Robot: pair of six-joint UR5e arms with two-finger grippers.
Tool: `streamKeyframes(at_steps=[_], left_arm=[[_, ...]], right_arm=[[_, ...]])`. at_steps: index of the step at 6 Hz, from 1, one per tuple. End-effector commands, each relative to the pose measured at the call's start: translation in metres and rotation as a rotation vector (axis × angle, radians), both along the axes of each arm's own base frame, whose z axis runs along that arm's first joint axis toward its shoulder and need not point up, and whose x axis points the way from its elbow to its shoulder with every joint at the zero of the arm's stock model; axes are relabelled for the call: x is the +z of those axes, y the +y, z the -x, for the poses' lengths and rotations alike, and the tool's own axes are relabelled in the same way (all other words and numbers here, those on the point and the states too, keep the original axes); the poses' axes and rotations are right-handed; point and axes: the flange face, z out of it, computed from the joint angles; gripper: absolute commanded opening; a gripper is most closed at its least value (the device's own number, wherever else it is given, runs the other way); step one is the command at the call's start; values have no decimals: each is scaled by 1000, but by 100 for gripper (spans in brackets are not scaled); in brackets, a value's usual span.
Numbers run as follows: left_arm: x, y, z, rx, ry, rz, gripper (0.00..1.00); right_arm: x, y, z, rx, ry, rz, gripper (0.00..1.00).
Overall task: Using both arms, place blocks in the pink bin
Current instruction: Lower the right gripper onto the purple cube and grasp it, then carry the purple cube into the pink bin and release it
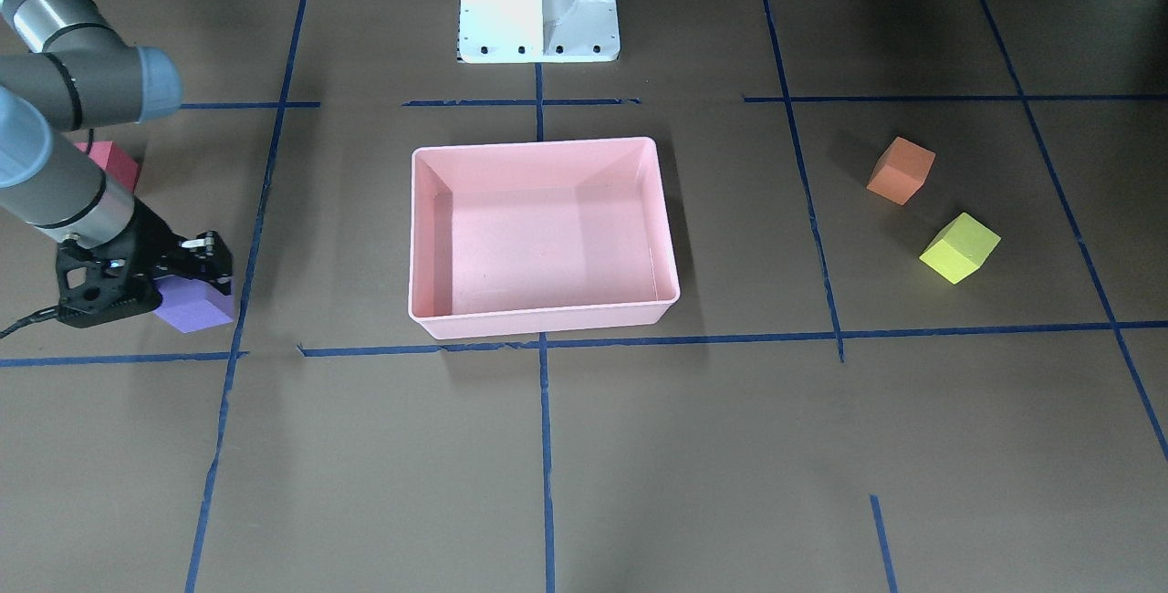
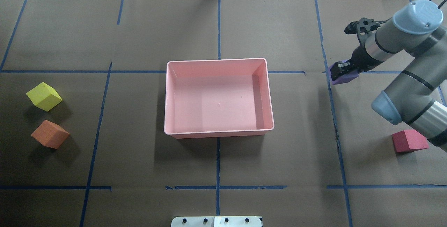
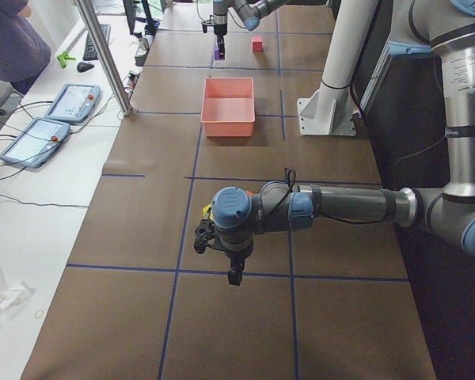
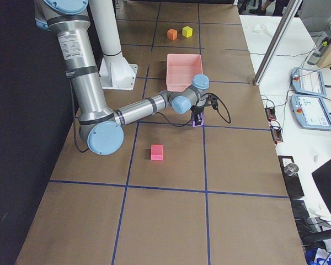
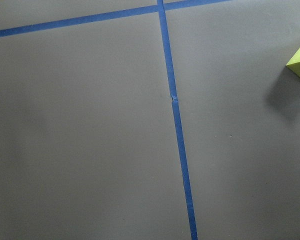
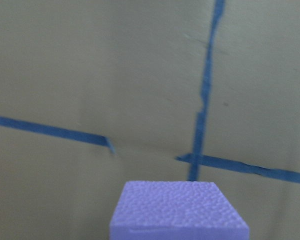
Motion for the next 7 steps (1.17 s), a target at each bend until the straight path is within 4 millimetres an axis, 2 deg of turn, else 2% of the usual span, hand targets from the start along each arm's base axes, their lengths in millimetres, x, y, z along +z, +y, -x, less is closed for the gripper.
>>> streamKeyframes(at_steps=[1,2,3,4,5,6,7], left_arm=[[-2,0,0,0,-1,-4,100],[-3,-1,0,1,-2,-10,100],[-10,-5,-1,-3,6,-20,100],[-36,-24,-2,1,4,-118,100],[-51,-35,-1,0,0,-241,100],[-57,-41,-2,1,0,-328,100],[-58,-48,-19,39,6,-336,100]], right_arm=[[-133,-5,65,115,-70,162,28],[-187,10,96,166,-76,225,28],[-240,36,138,215,-48,266,30],[-262,77,185,234,-23,273,34],[-256,117,224,240,10,249,48],[-250,130,235,239,26,231,84],[-254,130,234,237,20,224,99]])
